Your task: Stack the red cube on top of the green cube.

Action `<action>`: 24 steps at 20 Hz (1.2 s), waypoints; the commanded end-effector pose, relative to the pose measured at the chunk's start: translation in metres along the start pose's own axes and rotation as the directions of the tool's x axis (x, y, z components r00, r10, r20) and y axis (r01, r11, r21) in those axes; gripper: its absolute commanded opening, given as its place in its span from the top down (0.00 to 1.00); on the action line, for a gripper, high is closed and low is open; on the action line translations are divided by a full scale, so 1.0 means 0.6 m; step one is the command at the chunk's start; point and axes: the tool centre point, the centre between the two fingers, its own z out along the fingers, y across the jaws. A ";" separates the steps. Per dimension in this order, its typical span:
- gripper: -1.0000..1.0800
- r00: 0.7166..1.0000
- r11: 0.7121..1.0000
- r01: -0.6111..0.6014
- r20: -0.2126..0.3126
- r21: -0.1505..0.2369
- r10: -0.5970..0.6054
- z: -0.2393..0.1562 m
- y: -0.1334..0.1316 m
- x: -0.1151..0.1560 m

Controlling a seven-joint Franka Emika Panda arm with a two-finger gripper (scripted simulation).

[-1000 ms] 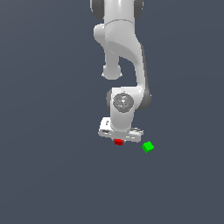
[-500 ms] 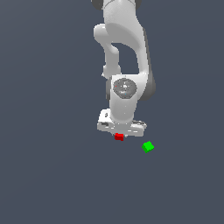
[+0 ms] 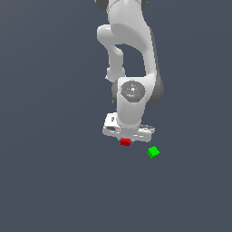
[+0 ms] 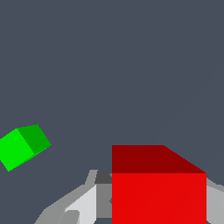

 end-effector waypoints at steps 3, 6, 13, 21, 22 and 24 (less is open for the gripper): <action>1.00 1.000 1.000 0.002 0.000 0.001 -0.002 0.016 -0.045 -0.003; 1.00 1.000 1.000 0.002 0.000 0.001 -0.002 0.032 -0.088 -0.004; 1.00 1.000 1.000 0.001 0.001 0.001 -0.001 0.071 -0.192 -0.006; 1.00 1.000 1.000 0.002 0.001 0.000 -0.002 0.088 -0.241 -0.004; 1.00 1.000 1.000 0.002 0.001 0.000 -0.002 0.089 -0.242 -0.004; 1.00 1.000 1.000 0.002 0.001 0.000 -0.002 0.089 -0.244 -0.004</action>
